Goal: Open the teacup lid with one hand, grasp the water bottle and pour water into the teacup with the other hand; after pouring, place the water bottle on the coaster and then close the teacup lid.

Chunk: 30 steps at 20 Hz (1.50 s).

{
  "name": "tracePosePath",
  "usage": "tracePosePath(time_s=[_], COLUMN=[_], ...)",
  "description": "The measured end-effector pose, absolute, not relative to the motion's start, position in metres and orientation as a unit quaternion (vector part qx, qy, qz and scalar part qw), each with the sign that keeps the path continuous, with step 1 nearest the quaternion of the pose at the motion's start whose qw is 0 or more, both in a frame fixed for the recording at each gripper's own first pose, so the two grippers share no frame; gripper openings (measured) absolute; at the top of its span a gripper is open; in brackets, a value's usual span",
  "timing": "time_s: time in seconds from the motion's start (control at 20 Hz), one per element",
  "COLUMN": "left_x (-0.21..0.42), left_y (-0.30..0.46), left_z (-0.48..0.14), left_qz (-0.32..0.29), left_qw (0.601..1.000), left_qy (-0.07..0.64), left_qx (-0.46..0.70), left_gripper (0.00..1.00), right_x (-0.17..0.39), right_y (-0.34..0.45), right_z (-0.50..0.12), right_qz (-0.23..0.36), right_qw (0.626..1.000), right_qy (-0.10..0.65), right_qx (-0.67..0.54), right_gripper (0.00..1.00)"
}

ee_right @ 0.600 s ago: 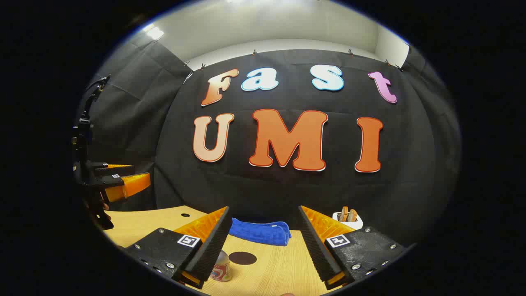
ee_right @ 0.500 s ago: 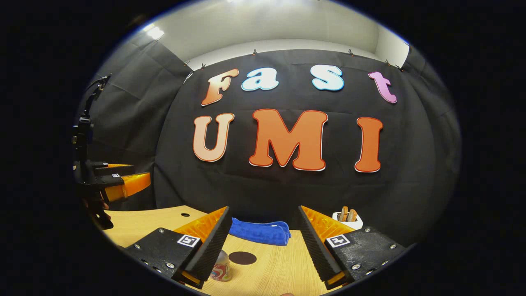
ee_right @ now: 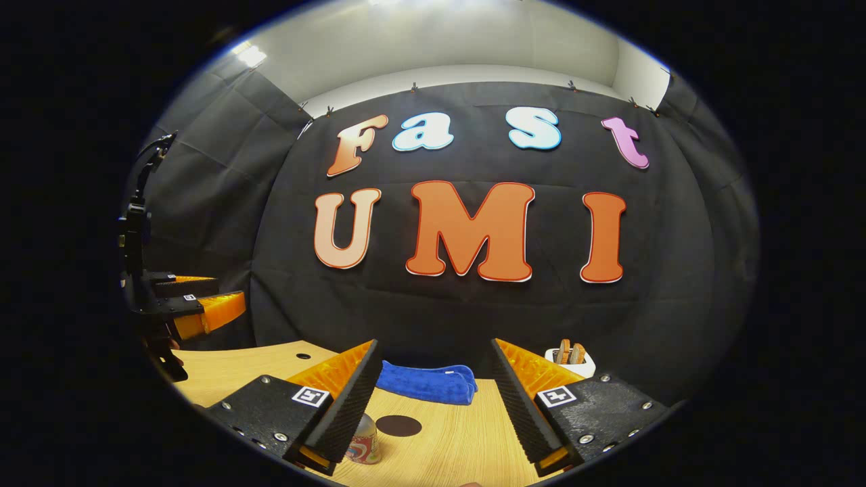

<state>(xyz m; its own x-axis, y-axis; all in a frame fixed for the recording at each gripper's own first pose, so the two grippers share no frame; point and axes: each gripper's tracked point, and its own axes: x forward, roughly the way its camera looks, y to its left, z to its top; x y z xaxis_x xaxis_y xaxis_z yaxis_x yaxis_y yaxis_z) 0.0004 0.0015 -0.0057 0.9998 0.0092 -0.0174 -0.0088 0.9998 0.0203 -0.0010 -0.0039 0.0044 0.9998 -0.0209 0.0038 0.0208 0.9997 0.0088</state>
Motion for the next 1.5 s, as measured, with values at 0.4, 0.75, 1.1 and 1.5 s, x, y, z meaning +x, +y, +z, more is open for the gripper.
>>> tracePosePath(time_s=[0.4, 0.75, 1.1, 1.5], left_x=[0.001, 0.004, 0.007, 0.015], left_y=[-0.002, -0.014, -0.008, -0.002], left_z=[-0.017, -0.047, -0.084, -0.134], left_qz=[0.001, -0.013, -0.005, -0.013], left_qw=[0.999, 0.998, 0.996, 0.992], left_qy=[0.019, 0.047, 0.086, 0.124], left_qx=[0.027, 0.026, 0.028, 0.017], left_gripper=[0.97, 0.97, 0.98, 0.94], right_x=[-0.003, -0.001, -0.003, -0.001], right_y=[0.0, 0.014, 0.044, 0.071], right_z=[0.006, -0.025, -0.062, -0.115], right_qz=[-0.006, 0.021, 0.066, 0.098], right_qw=[1.0, 0.999, 0.995, 0.987], right_qy=[-0.002, 0.028, 0.063, 0.123], right_qx=[0.001, 0.021, 0.033, 0.025], right_gripper=[0.95, 0.96, 0.96, 0.96])
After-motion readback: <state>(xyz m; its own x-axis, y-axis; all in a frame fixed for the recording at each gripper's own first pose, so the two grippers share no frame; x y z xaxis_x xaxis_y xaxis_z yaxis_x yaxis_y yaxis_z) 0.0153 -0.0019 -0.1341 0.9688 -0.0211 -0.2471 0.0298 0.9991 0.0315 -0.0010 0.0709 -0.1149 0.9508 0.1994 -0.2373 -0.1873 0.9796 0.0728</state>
